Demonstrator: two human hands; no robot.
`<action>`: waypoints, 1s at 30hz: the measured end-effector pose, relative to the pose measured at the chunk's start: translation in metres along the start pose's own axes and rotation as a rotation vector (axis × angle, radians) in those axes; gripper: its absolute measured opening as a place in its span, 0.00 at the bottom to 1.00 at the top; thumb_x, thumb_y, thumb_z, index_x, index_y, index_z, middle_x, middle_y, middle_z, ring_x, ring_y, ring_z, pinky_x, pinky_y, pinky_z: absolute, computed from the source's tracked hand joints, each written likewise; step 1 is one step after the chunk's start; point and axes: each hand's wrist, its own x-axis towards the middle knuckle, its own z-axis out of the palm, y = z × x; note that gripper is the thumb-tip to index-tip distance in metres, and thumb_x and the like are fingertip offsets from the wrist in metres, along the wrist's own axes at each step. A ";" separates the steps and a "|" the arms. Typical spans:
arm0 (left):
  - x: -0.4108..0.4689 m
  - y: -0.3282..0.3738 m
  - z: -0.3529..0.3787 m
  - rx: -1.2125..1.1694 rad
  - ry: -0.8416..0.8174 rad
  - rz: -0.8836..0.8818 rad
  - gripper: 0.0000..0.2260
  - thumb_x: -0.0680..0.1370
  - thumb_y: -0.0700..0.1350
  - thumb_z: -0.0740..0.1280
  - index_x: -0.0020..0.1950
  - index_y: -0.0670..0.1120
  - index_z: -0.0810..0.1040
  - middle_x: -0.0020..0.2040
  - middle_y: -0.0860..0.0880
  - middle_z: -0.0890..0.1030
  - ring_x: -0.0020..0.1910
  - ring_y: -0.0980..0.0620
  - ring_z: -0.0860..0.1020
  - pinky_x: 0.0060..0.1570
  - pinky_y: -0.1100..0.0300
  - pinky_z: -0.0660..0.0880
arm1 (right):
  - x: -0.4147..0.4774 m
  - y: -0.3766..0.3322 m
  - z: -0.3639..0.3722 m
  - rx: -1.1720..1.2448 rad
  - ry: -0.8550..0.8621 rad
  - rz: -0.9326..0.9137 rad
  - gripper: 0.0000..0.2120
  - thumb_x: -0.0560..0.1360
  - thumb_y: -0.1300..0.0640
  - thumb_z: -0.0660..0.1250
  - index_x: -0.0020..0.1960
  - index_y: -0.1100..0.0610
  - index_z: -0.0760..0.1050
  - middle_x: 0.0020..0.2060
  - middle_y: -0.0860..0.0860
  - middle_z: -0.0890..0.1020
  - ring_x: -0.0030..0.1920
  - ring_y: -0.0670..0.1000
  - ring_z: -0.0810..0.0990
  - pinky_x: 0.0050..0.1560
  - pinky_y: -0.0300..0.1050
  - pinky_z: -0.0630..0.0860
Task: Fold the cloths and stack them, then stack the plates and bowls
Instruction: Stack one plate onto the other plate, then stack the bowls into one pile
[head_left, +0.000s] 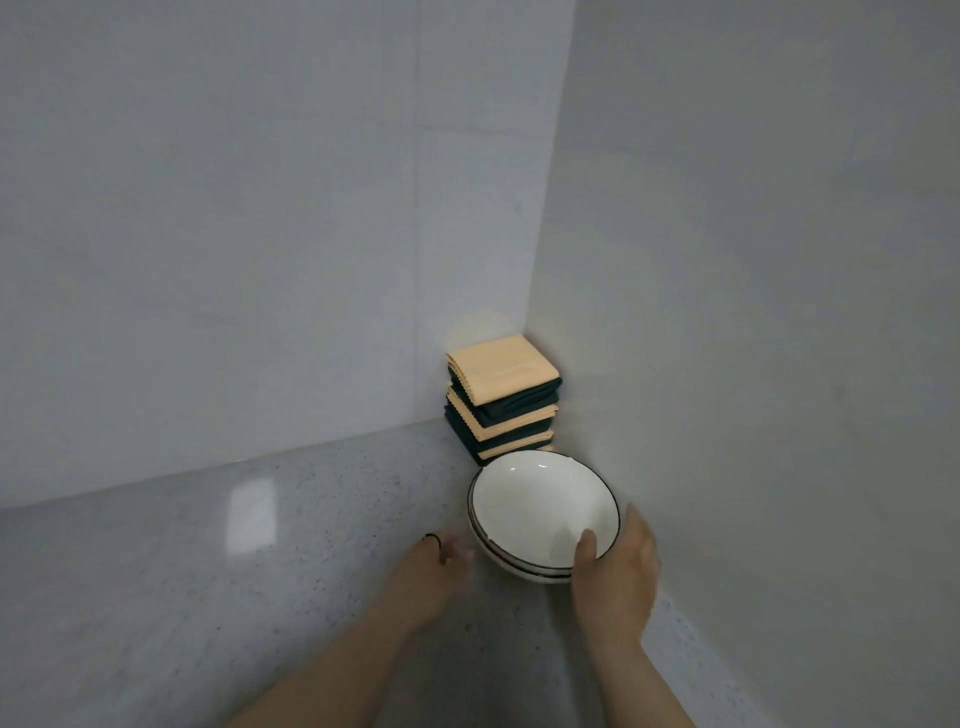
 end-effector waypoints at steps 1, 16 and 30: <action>-0.006 -0.006 -0.010 0.005 0.017 -0.009 0.18 0.81 0.43 0.57 0.70 0.42 0.65 0.68 0.45 0.71 0.57 0.53 0.73 0.51 0.72 0.69 | -0.009 -0.005 0.003 -0.006 0.007 -0.033 0.26 0.75 0.61 0.63 0.71 0.62 0.61 0.69 0.58 0.67 0.67 0.59 0.65 0.66 0.51 0.62; -0.142 -0.193 -0.227 -0.262 0.600 -0.183 0.10 0.77 0.34 0.61 0.41 0.46 0.75 0.35 0.51 0.76 0.41 0.49 0.74 0.37 0.64 0.67 | -0.199 -0.136 0.137 0.081 -0.708 -0.381 0.12 0.76 0.64 0.59 0.58 0.59 0.75 0.52 0.52 0.79 0.45 0.47 0.73 0.45 0.33 0.65; -0.194 -0.356 -0.431 -0.541 0.939 -0.412 0.22 0.78 0.37 0.60 0.72 0.39 0.62 0.69 0.37 0.68 0.63 0.38 0.73 0.65 0.48 0.67 | -0.375 -0.268 0.263 0.366 -0.976 -0.019 0.08 0.78 0.65 0.58 0.56 0.59 0.69 0.36 0.48 0.72 0.32 0.47 0.72 0.23 0.32 0.70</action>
